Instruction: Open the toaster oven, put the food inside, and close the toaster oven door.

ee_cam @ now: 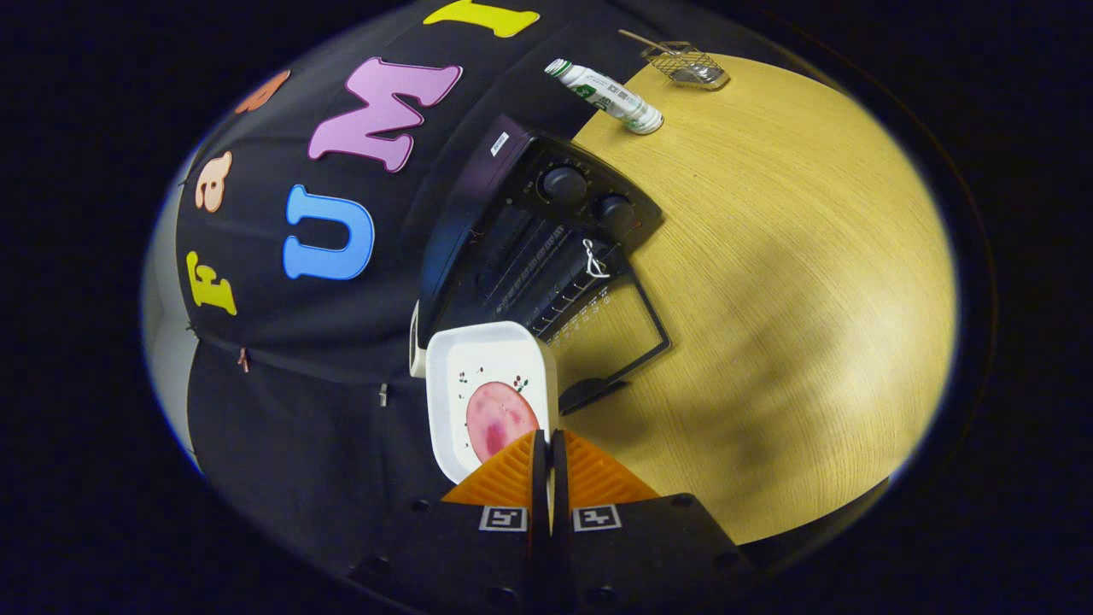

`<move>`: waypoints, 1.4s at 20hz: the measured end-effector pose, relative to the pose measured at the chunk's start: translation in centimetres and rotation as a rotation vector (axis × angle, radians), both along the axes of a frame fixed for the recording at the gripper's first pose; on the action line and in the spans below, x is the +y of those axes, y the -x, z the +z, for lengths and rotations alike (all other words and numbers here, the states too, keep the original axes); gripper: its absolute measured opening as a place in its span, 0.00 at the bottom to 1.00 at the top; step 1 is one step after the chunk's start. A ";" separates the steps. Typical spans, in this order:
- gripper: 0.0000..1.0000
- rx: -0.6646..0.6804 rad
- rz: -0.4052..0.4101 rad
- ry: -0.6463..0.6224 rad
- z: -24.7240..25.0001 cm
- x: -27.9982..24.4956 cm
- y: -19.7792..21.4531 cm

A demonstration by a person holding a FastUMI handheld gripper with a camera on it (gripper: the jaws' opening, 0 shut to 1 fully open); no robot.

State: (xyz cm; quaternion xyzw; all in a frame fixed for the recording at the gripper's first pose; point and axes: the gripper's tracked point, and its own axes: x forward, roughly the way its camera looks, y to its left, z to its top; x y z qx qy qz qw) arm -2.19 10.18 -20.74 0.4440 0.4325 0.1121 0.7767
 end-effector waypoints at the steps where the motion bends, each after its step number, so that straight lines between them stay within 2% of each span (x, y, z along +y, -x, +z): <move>1: 0.05 0.006 -0.012 0.001 -0.5 0.5 -0.7; 7: 0.05 0.037 -0.116 -0.015 -3.5 2.9 -6.3; 11: 0.05 0.019 -0.225 -0.019 -4.6 3.4 -10.0; 15: 0.05 -0.001 -0.377 -0.054 -5.4 3.5 -13.8; 20: 0.05 0.007 -0.469 -0.116 -6.6 5.6 -17.1; 24: 0.11 -0.009 -0.509 -0.155 -6.1 7.1 -18.5; 27: 0.15 -0.043 -0.476 -0.188 -4.9 8.1 -18.0; 28: 0.25 -0.048 -0.452 -0.186 -4.6 8.4 -17.4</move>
